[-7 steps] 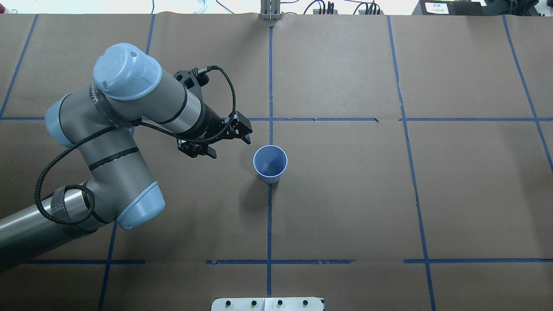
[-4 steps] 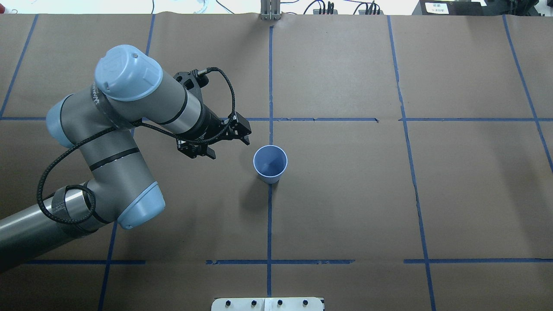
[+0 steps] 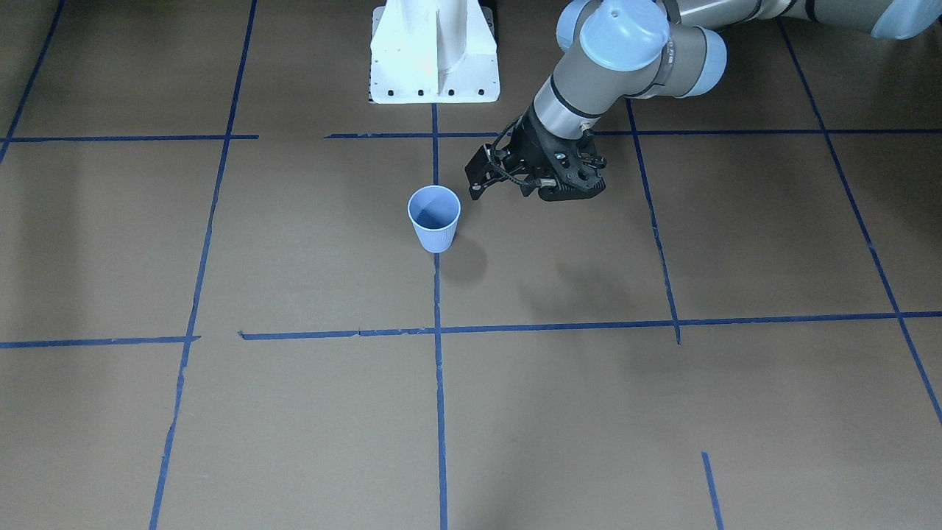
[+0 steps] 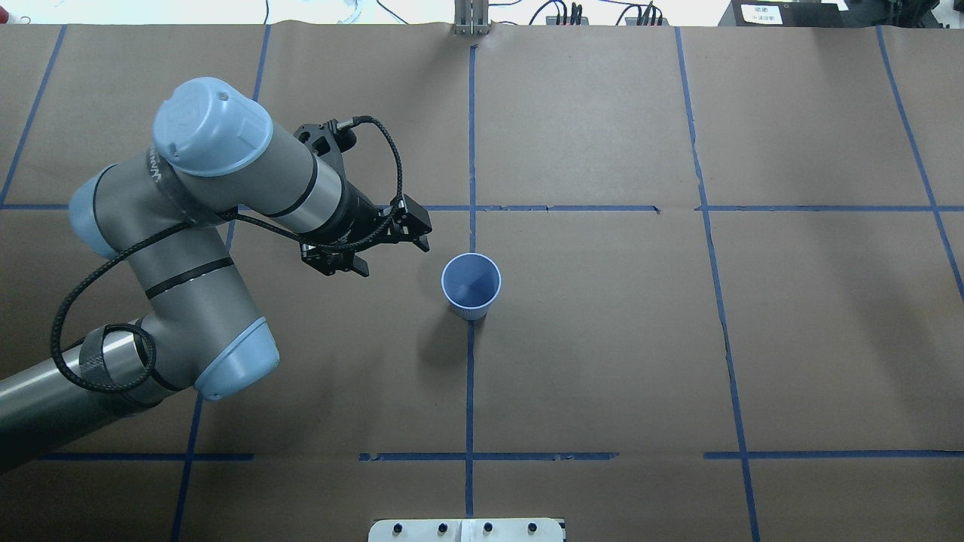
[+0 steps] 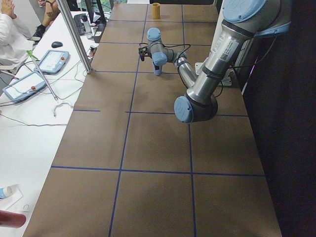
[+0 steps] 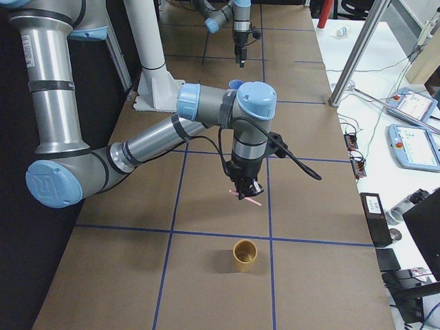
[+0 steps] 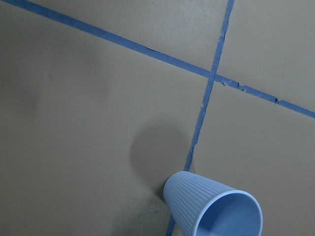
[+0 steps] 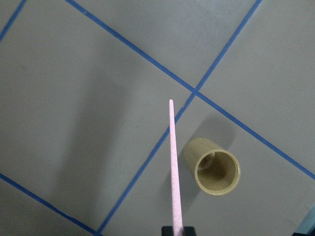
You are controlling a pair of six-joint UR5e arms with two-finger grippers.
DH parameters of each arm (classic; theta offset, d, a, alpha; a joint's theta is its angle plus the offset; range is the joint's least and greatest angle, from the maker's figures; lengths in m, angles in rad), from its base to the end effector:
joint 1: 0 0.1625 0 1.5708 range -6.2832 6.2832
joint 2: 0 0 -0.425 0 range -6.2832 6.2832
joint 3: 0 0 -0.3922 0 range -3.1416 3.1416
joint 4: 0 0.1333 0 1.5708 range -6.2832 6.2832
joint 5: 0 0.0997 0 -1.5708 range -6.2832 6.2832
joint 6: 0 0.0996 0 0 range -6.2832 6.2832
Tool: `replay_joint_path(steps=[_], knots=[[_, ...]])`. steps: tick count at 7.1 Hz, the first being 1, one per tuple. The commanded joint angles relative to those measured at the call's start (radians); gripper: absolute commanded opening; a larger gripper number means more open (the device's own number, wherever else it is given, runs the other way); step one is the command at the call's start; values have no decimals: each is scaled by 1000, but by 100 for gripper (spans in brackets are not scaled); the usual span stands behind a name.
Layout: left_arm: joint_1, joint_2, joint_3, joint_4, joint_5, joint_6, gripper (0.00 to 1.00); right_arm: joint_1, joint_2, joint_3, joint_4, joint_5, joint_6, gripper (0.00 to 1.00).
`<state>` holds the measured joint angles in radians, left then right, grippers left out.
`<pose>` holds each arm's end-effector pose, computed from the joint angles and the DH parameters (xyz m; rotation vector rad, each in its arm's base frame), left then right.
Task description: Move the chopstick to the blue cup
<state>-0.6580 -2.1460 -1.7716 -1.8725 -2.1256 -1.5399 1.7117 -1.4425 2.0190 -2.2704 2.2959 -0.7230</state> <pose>0.4513 -0.4510 0.1966 -0.1159 1.1546 -0.2567 0.1330 -0.4588 0.4564 0.1986 -0.7150 -0.5109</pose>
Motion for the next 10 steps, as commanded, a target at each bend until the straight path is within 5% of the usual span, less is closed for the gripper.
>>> replay_joint_path(steps=[1,4,6,8,10], knots=[[-20,14,-18,1,0,1,99,-135,31,99,-6,198,385,0],[-110,118,-65,1,-11,84,99,-430,271,159,15,280,1029,2],[-162,155,-63,1,-39,90,100,-623,313,150,316,300,1538,2],[-221,219,-63,-1,-92,197,100,-792,405,27,678,286,2104,2],[-226,233,-55,0,-93,225,100,-875,488,-106,820,261,2353,1]])
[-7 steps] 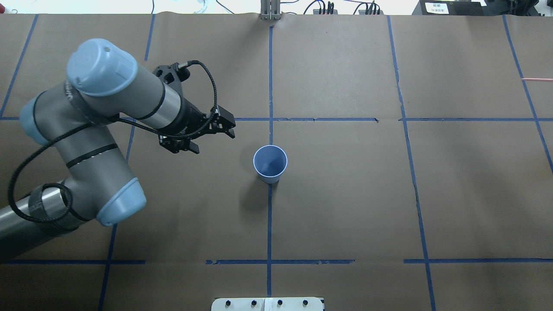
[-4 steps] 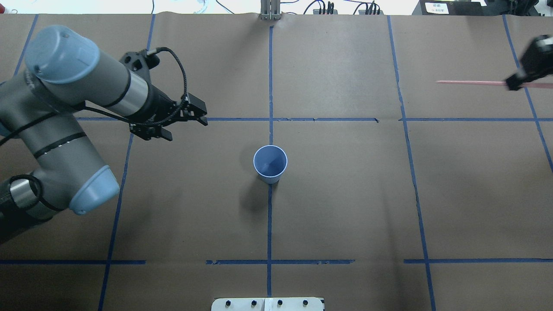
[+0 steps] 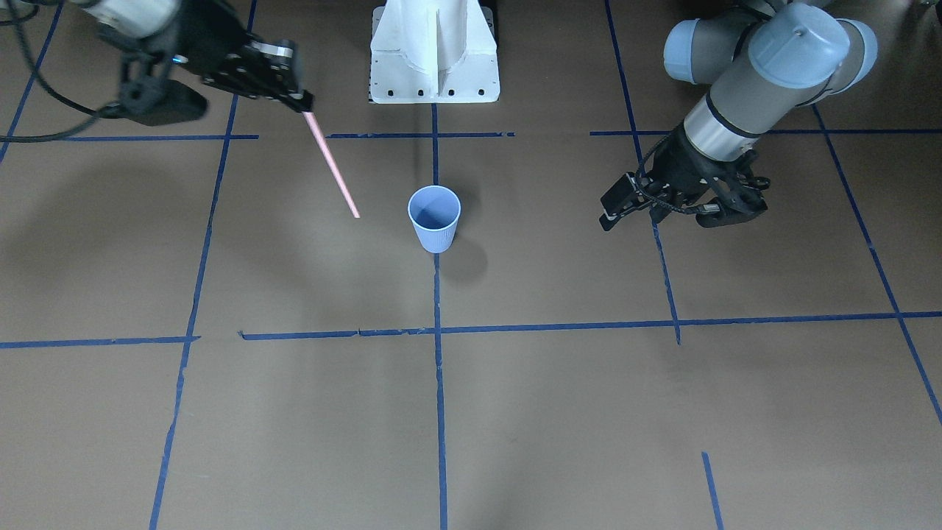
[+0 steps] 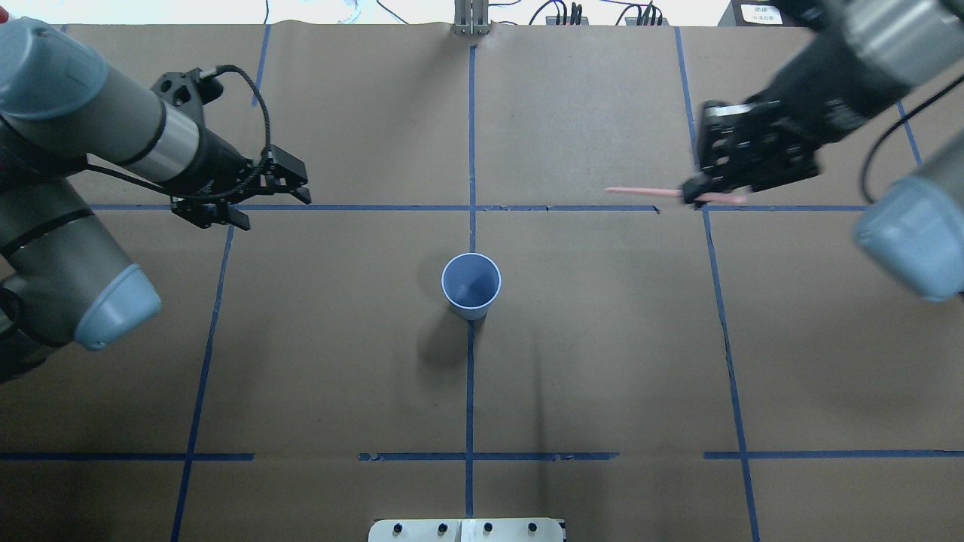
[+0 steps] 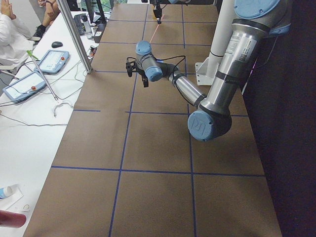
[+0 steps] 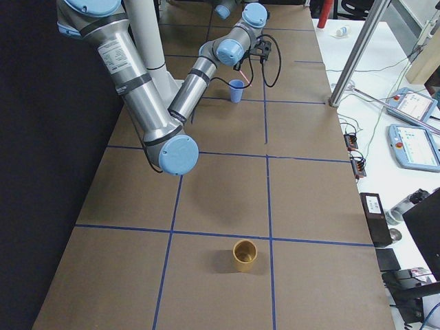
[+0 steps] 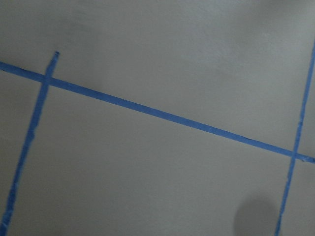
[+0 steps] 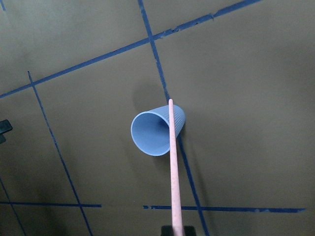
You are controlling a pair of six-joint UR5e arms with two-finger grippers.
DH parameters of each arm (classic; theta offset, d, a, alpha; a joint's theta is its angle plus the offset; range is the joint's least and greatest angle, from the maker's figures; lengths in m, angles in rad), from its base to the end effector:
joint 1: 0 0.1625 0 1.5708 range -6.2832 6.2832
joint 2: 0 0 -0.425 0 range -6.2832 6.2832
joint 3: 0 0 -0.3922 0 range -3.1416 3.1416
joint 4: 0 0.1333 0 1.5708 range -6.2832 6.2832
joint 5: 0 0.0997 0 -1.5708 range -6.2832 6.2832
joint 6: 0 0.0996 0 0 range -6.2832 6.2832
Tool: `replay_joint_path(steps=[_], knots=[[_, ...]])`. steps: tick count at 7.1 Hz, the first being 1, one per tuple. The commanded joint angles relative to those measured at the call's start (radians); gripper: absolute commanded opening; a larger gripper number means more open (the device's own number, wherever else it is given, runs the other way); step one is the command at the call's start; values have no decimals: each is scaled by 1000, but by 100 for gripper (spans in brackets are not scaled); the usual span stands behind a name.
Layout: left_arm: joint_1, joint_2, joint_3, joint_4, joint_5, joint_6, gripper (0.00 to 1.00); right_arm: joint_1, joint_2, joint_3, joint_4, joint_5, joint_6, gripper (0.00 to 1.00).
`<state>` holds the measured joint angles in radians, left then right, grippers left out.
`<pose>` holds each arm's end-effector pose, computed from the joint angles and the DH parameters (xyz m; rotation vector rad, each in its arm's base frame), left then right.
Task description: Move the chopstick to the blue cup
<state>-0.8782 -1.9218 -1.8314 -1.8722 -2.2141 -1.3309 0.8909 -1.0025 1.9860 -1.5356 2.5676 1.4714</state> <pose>0.3209 -0.5020 0.3062 -0.0395 1.0629 -0.2839 -0.3036 -0.4546 0.1377 -0.3515 -1.2349 0.1729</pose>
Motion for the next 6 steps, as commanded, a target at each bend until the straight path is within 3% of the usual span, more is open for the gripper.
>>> replay_joint_path(steps=[1,4,6], knots=[[-5,9,0,1,-3,15,100,-81,76,-105,88,-13,208,1],[-5,9,-2,-1,-3,15,100,-122,97,-127,89,-20,256,2],[-5,9,-3,1,-3,12,100,-135,151,-211,89,-24,256,2]])
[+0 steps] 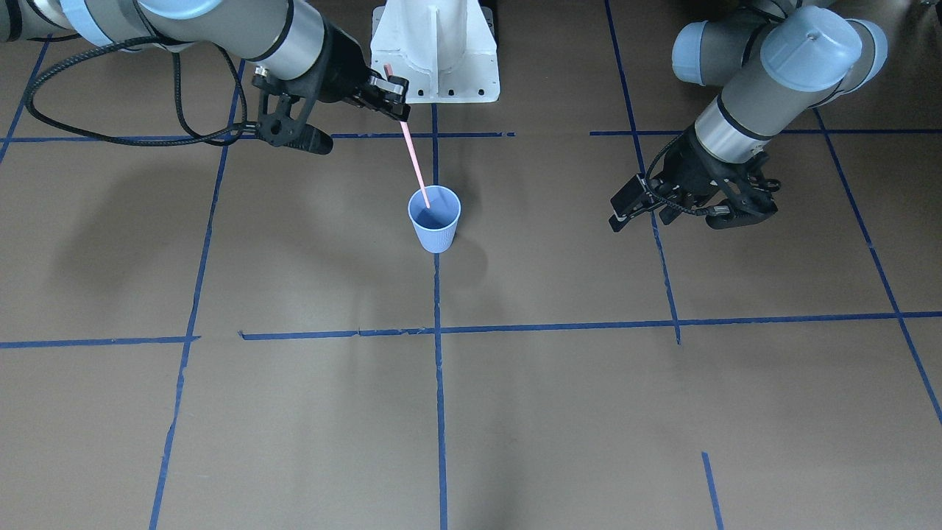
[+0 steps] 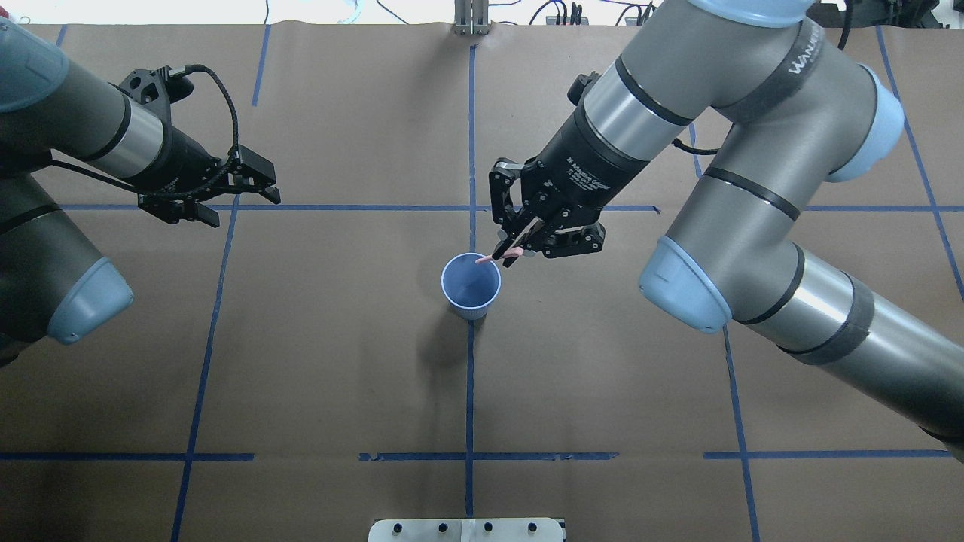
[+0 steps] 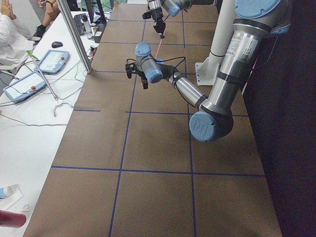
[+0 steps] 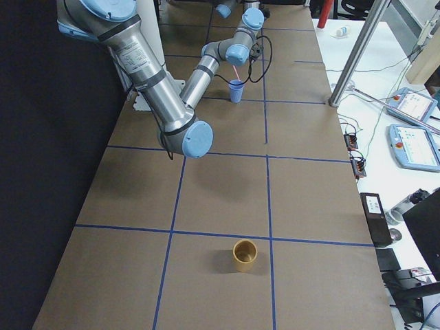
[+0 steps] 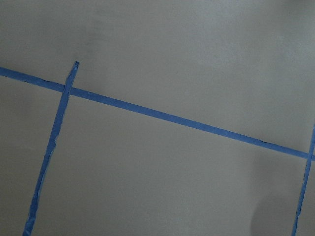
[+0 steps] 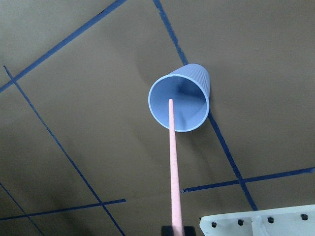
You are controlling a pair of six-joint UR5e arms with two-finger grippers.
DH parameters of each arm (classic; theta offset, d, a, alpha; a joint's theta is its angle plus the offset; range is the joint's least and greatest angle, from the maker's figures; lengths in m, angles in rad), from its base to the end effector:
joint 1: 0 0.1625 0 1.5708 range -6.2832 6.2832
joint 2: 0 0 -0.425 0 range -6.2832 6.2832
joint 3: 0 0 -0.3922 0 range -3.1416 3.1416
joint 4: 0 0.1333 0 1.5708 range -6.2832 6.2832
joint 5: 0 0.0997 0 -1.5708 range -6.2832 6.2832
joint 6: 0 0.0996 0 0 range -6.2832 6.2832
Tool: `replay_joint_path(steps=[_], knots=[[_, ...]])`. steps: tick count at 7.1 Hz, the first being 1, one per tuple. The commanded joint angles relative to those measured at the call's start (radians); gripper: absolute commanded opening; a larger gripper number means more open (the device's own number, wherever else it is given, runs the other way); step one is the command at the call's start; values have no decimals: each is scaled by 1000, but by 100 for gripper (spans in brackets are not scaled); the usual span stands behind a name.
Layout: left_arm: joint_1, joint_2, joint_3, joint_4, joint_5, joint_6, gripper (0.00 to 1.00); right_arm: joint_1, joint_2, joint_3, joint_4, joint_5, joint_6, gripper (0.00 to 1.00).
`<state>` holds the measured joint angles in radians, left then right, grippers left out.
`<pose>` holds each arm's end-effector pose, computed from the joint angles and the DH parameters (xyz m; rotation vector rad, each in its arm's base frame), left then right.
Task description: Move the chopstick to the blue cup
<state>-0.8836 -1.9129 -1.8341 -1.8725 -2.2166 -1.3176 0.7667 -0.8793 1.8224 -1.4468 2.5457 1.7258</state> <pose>0.3170 -0.5020 0.3101 -0.0352 1.0597 -0.2778 -0.3957 -0.4518 0.1121 -0.5372 -1.1851 0.2693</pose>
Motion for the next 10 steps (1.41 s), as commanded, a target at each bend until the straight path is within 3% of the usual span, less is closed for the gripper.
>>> replay_joint_path(steps=[1,4,6,7,8,9,10], knots=[[2,0,1,1,0,-2,100,-27,40,-86,2,-5,0,3],[6,-2,1,1,0,-5,100,-56,65,-211,87,-33,0,7],[8,-3,3,1,2,-6,100,-66,69,-233,86,-39,-2,11],[8,-3,4,1,2,-8,100,-66,69,-235,88,-39,-2,26],[8,-3,4,1,2,-6,100,-67,69,-236,88,-39,-2,64],[8,-2,6,0,2,-5,100,-69,74,-236,88,-50,0,89],[8,0,3,-1,0,-2,100,-67,74,-233,88,-50,3,99]])
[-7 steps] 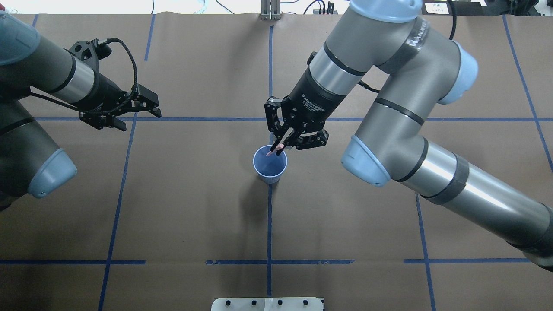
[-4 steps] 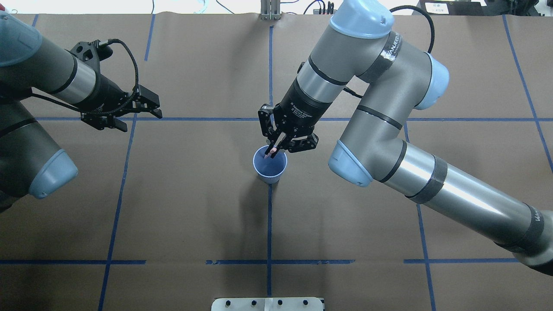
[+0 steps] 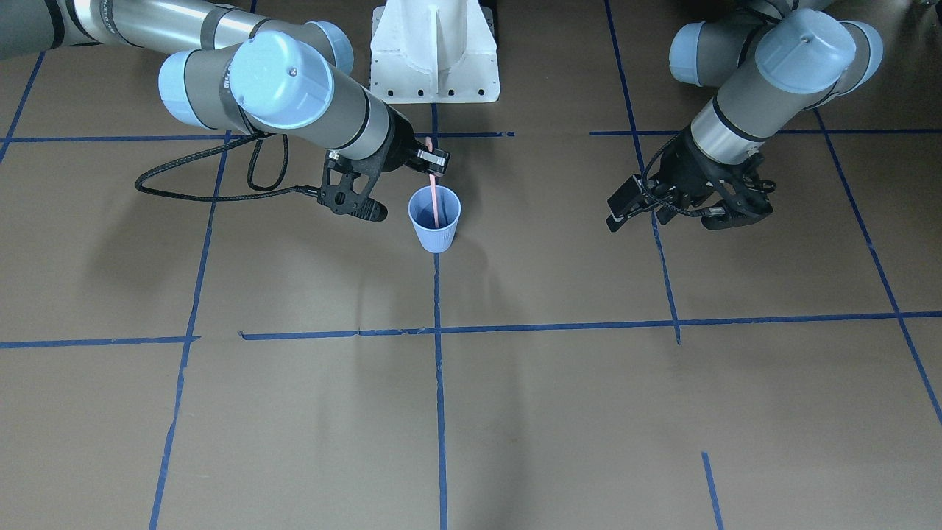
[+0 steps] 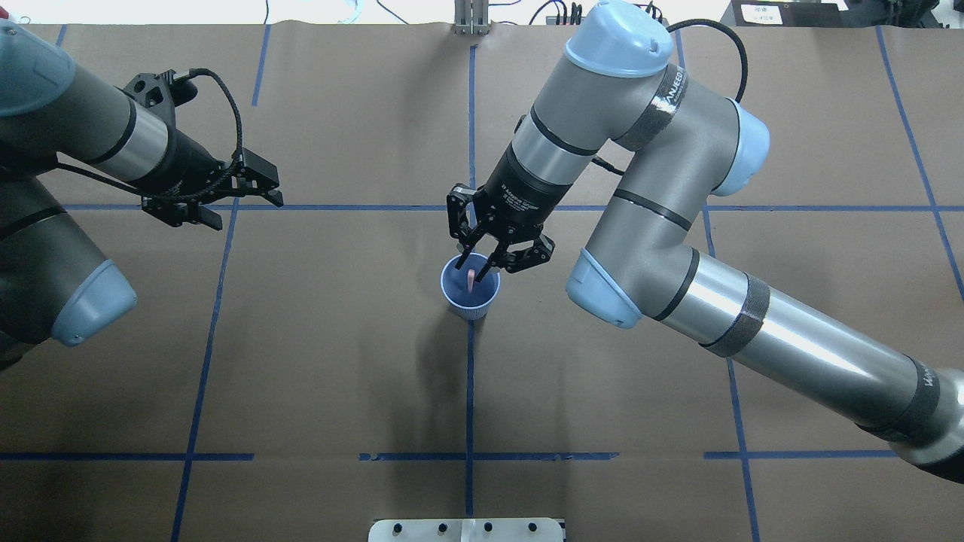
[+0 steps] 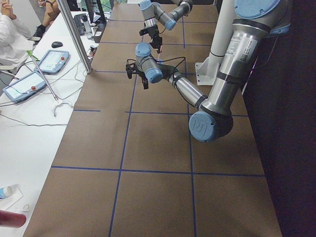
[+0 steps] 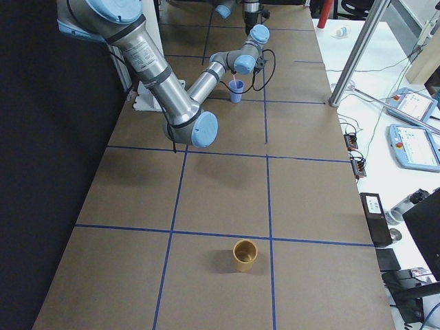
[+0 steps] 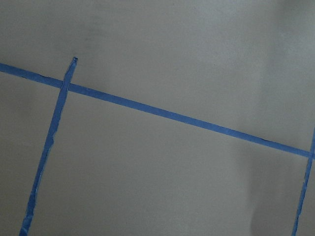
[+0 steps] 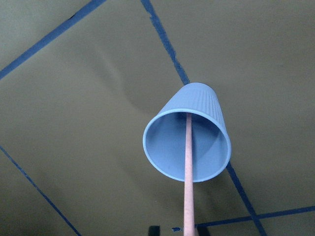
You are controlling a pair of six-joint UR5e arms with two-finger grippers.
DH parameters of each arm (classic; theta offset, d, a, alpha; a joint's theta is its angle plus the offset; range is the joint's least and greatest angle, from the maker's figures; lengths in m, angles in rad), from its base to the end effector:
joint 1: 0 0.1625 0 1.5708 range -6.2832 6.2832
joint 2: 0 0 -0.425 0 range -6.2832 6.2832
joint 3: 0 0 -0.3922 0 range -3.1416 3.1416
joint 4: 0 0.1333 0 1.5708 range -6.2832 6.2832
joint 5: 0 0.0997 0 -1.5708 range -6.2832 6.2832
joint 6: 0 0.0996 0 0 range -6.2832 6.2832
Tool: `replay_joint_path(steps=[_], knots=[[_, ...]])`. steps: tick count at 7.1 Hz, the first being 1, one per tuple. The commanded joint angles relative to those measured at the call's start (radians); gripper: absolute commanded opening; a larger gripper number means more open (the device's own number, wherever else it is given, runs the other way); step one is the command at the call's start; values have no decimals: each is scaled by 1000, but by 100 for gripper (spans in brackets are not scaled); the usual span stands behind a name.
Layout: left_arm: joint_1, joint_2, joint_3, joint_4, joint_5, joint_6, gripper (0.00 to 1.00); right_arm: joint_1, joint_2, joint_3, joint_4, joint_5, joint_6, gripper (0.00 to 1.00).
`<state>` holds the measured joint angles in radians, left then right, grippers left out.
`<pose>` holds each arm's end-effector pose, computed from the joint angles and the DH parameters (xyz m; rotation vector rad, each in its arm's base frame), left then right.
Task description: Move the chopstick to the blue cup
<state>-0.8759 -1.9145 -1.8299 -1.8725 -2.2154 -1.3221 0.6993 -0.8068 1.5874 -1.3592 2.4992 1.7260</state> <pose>0.3217 -0.5006 0.3111 -0.0422 1.0570 -0.2766 -0.4838 -0.4769 0.1425 -0.5673 -1.1047 0.2825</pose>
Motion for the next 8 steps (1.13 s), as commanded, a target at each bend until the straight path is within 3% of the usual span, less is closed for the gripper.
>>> replay_joint_path(steps=[1,3,4,7,8], knots=[[-5,2,-2,1,-1,7,100,17,0,5,2,-5,0,99],[-12,58,-5,-1,-1,68,100,121,-102,69,-1,-8,-57,99],[-30,105,-11,-1,-1,134,100,167,-211,135,-3,-34,-130,99],[-193,228,10,19,-18,498,100,296,-493,226,-4,-166,-568,100],[-283,248,49,22,-77,632,100,352,-585,223,-4,-196,-779,100]])
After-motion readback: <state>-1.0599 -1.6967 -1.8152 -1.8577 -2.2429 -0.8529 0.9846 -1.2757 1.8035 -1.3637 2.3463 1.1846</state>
